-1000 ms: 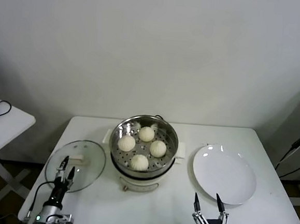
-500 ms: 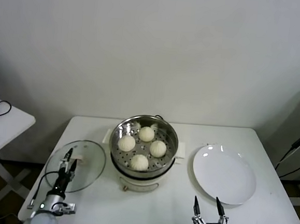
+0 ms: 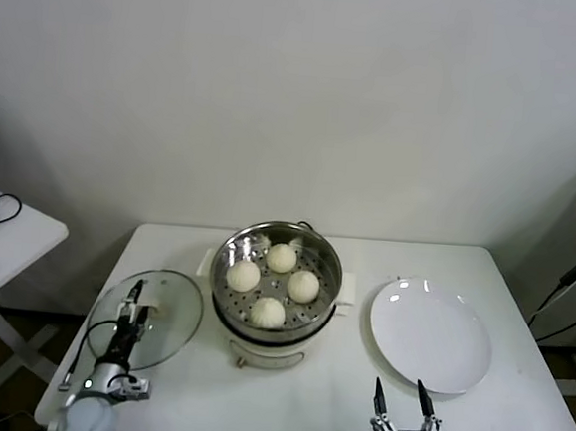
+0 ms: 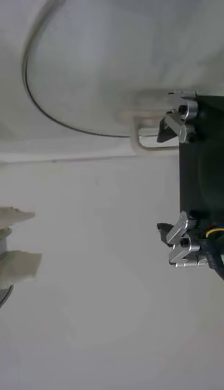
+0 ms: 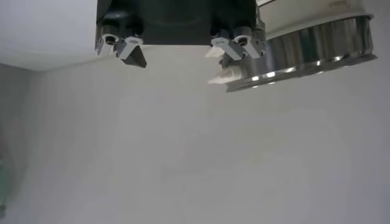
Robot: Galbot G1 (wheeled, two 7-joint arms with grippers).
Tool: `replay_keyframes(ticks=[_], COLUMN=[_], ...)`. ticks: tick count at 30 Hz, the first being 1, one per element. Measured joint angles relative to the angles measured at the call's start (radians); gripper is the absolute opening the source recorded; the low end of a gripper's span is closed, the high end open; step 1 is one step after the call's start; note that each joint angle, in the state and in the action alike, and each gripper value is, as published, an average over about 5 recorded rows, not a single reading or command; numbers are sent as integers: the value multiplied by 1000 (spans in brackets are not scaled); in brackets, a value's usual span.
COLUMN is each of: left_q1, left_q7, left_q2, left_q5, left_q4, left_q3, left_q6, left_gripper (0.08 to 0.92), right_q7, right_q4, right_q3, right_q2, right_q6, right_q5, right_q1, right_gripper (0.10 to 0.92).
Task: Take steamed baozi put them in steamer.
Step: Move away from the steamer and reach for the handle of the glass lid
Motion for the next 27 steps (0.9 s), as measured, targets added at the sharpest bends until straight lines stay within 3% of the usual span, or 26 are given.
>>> replay_keyframes(ticks=[7,27], left_q1=[-16,-26], left_q7=[13,17], left_q2=[2,-5], left_q5=[-2,-5], left_q4=[16,59], left_q3=[7,-10], left_q6=[20,17], left_gripper=[789,216], right_q7=[1,4], right_q4=[7,16], right_q3=[0,0], right_q2=[0,2], right_q6=[0,6], right_q5=[0,2], right_q1=[-7,-12], right_gripper=[823,823])
